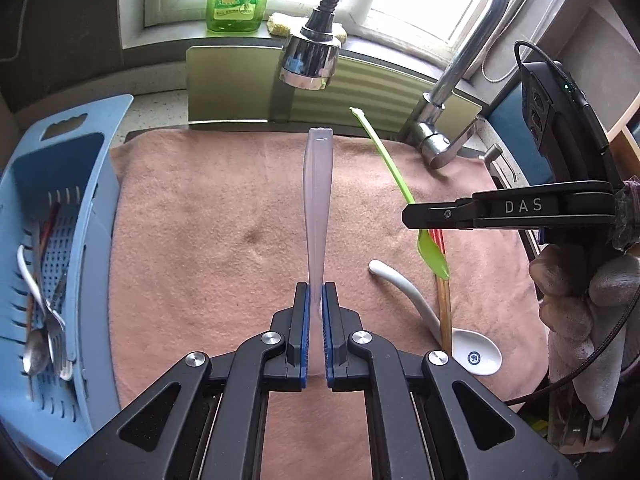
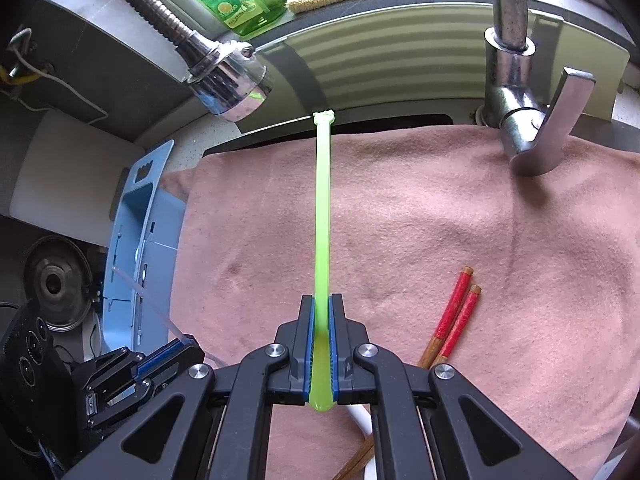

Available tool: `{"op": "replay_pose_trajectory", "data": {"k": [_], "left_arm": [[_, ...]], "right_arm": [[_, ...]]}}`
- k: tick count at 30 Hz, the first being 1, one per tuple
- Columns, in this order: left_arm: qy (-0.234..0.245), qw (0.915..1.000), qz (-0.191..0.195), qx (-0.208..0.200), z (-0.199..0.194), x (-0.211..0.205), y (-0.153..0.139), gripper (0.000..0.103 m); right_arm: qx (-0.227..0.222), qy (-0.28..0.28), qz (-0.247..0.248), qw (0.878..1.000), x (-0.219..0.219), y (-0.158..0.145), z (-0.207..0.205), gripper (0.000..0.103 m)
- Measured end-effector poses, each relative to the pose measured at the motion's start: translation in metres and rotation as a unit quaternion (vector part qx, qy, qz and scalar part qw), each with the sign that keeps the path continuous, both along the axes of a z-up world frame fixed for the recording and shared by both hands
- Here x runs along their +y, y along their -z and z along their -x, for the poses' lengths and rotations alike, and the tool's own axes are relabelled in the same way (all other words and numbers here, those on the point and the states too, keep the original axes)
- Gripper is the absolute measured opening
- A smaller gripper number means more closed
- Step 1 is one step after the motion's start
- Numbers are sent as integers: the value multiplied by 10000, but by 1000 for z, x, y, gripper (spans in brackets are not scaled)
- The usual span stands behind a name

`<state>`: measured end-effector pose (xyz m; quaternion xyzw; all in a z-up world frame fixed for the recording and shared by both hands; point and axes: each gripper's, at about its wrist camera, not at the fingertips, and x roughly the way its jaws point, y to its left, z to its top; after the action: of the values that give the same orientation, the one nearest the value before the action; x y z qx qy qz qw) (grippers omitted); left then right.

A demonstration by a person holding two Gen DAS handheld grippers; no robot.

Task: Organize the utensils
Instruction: 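Carry both spoons into the blue basket and open both grippers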

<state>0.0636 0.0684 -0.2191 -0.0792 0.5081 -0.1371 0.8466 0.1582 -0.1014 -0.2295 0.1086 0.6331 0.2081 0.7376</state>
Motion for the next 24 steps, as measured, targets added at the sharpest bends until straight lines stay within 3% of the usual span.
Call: {"op": "replay_pose_trajectory", "data": {"k": [10,24], "left_arm": [[-174,9994,109,-264,12,38,-24,5],[-806,9954,-72,-509,35,139,-61,5]], "right_arm": [[-159,-226,-180,9995,32,-21,15,6],[-400,-982,-756,9915,153,-56,27,6]]}}
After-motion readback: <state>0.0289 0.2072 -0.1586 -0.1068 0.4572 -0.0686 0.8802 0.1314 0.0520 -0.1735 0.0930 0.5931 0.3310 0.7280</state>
